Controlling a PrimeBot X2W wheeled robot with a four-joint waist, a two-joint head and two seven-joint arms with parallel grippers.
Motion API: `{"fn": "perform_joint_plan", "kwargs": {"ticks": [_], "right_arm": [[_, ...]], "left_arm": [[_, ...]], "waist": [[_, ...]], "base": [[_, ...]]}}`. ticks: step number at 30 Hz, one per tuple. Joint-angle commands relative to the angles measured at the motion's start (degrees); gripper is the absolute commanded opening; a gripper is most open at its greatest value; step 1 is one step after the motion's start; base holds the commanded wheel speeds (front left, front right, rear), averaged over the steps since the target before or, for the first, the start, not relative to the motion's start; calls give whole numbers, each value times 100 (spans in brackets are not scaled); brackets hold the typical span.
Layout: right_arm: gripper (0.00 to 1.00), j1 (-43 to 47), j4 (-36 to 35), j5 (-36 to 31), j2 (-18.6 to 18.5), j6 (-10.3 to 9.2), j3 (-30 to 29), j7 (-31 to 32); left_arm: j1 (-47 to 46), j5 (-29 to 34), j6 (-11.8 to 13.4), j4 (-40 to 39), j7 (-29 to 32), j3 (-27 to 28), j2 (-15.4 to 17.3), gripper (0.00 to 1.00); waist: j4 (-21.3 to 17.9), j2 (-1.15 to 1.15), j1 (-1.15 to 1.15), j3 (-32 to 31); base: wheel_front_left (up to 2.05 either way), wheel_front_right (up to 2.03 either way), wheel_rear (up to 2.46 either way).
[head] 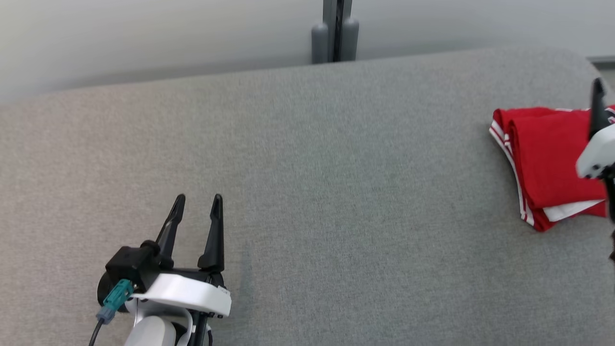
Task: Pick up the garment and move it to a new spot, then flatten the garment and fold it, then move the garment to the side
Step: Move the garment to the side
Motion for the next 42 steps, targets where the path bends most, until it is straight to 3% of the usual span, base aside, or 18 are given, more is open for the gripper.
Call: {"fn": "perform_joint_plan", "kwargs": {"ticks": [1,8,23,34,42], "right_arm": [[100,241,-147,200,57,0,207,-117],[100,1215,-1012,820,344,0,943,-501],[100,3221,-3022,1128,1049,1,1385,-577],[100,4321,-3510,1800,1082,1,1586,-783],[100,4474,-3472,1889,1081,1,1645,-896]], "left_arm": [[92,-76,81,60,-7,35,17,100],[347,-237,338,379,8,-34,12,100],[690,-144,594,582,13,-95,50,100],[890,31,683,351,-13,-42,71,100],[944,53,745,371,-13,-6,67,100]], "waist": [[58,0,0,-346],[174,0,0,-828],[358,0,0,-1129],[426,0,0,-1106],[395,0,0,-1095]], "base": [[0,0,0],[0,0,0],[0,0,0],[0,0,0],[0,0,0]]}}
